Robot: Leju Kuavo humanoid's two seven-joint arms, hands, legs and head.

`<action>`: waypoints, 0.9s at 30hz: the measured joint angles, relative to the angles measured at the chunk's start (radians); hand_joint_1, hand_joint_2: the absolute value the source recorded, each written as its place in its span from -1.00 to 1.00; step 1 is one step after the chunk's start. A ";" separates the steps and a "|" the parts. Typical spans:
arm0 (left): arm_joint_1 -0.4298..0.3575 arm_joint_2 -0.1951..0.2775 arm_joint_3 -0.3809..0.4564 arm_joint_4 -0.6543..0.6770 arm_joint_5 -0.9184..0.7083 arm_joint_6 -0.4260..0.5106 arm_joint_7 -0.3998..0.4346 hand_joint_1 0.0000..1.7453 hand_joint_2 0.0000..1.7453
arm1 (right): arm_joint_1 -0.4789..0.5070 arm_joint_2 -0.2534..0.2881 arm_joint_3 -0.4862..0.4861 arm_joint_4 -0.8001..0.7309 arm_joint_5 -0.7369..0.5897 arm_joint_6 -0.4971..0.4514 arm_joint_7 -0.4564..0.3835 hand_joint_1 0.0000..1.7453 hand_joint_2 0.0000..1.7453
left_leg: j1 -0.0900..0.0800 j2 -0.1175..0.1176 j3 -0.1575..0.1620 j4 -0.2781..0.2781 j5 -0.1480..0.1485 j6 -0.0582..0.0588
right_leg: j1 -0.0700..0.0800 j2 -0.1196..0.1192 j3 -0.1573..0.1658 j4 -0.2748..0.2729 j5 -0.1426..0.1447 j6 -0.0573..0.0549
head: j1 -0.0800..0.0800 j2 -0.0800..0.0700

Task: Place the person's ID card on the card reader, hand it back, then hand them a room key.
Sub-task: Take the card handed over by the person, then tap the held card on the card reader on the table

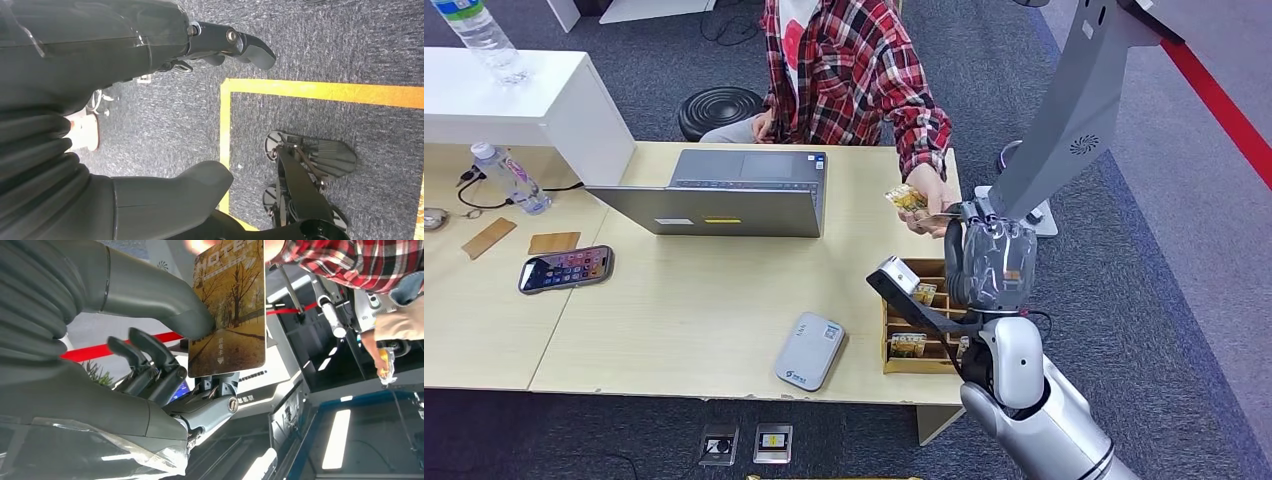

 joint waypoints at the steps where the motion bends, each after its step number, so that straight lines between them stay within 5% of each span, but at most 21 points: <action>1: 0.000 -0.001 0.000 0.001 0.001 -0.001 0.000 -1.00 1.00 | 0.002 0.000 0.000 -0.001 0.000 -0.002 -0.002 1.00 1.00 | 0.000 0.000 0.000 0.000 0.000 0.000 | 0.000 0.000 0.000 0.000 0.000 0.000 | 0.000 0.000; 6: 0.000 -0.003 0.000 0.008 0.008 -0.013 0.000 -1.00 1.00 | 0.014 0.000 0.001 -0.013 -0.035 0.025 -0.027 1.00 1.00 | 0.000 0.000 0.000 0.000 0.000 0.000 | 0.000 0.000 0.000 0.000 0.000 0.000 | 0.000 0.000; 17: -0.005 -0.014 0.000 0.034 0.016 -0.039 -0.003 -1.00 1.00 | 0.032 0.032 0.066 -0.048 -0.255 0.278 -0.131 1.00 1.00 | 0.000 0.000 0.000 0.000 0.000 0.000 | 0.000 0.000 0.000 0.000 0.000 0.000 | 0.000 0.000; 27: -0.012 -0.027 0.000 0.056 0.007 -0.051 -0.011 -1.00 1.00 | 0.039 0.104 0.149 0.033 -0.347 0.281 -0.141 1.00 1.00 | 0.000 0.000 -0.001 0.000 0.000 0.000 | 0.000 0.000 0.000 0.000 0.000 0.000 | 0.000 0.000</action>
